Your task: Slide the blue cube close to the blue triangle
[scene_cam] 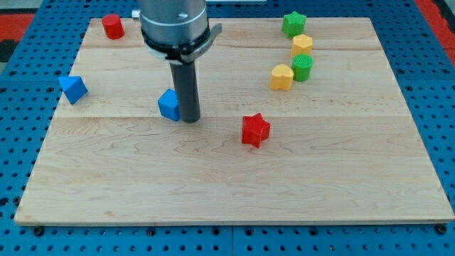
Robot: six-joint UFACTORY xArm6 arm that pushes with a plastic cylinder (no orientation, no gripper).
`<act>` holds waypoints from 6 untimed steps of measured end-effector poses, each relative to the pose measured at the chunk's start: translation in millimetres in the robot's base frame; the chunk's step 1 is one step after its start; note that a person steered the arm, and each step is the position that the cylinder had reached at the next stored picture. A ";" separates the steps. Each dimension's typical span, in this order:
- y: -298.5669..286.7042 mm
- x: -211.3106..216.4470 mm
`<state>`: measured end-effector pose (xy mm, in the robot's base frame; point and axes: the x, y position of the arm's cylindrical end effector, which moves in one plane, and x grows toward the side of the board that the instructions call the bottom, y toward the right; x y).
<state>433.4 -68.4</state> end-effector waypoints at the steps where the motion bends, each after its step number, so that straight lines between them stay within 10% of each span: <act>1: -27.5 -6.0; 6: -60.5 -59.6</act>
<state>373.7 -128.9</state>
